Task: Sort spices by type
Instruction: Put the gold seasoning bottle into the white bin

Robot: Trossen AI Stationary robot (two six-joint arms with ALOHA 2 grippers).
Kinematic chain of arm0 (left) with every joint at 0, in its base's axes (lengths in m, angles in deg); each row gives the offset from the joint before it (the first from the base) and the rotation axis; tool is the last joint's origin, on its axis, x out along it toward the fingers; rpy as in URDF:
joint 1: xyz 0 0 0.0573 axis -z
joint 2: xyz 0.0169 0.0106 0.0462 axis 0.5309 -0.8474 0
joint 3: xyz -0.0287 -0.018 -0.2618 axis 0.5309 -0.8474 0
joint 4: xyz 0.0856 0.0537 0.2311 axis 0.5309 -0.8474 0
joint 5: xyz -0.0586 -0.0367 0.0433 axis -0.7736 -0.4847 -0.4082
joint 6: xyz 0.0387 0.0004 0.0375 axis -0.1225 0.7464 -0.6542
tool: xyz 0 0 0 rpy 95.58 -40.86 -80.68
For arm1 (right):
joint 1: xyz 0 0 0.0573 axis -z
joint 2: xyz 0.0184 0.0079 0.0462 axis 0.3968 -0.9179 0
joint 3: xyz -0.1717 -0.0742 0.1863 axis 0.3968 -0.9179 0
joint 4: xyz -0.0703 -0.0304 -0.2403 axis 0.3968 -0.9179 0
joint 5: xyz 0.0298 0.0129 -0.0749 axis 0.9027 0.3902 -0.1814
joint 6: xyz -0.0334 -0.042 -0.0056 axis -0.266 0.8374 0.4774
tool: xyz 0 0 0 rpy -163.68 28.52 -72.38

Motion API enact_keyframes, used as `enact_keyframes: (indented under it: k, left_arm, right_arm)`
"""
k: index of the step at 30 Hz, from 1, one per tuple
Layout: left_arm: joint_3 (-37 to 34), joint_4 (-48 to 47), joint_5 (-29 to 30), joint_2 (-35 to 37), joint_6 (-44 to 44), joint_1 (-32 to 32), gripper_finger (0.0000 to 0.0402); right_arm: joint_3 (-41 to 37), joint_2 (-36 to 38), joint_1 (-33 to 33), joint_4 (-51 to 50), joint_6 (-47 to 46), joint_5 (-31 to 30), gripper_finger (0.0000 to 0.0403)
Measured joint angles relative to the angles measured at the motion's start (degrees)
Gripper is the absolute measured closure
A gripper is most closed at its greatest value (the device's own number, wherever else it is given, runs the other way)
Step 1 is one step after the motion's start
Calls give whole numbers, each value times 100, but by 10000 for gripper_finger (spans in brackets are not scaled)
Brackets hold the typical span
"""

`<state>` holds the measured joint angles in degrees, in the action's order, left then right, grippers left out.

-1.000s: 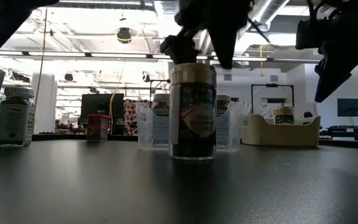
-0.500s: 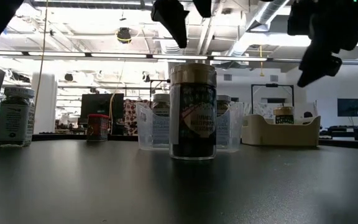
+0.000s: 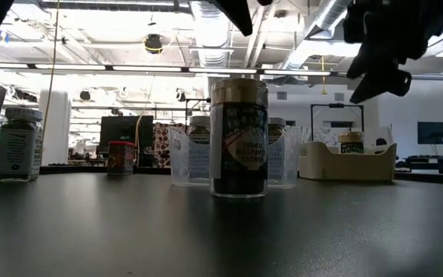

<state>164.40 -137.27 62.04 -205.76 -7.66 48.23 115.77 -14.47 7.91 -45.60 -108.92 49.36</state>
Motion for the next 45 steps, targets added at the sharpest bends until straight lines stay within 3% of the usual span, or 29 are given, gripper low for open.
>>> enact_keyframes:
  k: [10,19,23,29,35,40,45]
  left_arm:
    - [-265,916,1,2,-150,22,40]
    - [-1327,2214,46,155,-219,106,40]
    - [-2562,2895,71,820,-84,115,40]
    - [-5358,4868,74,2675,164,96,40]
    - [-7617,6096,183,4581,704,104,40]
    - [-8904,6877,443,5898,894,181,40]
    - [-9617,7371,444,6723,896,270,40]
  right_arm:
    - [0,-767,18,148,-575,4,54]
    - [0,-719,-30,-30,-658,201,46]
    - [-1,-473,-148,43,-428,201,47]
    - [-2,-232,-456,909,674,205,47]
    - [119,-671,-562,2346,2958,204,47]
    - [1142,-1553,-364,2371,3783,13,47]
    - [2696,-2742,-81,1007,4284,246,47]
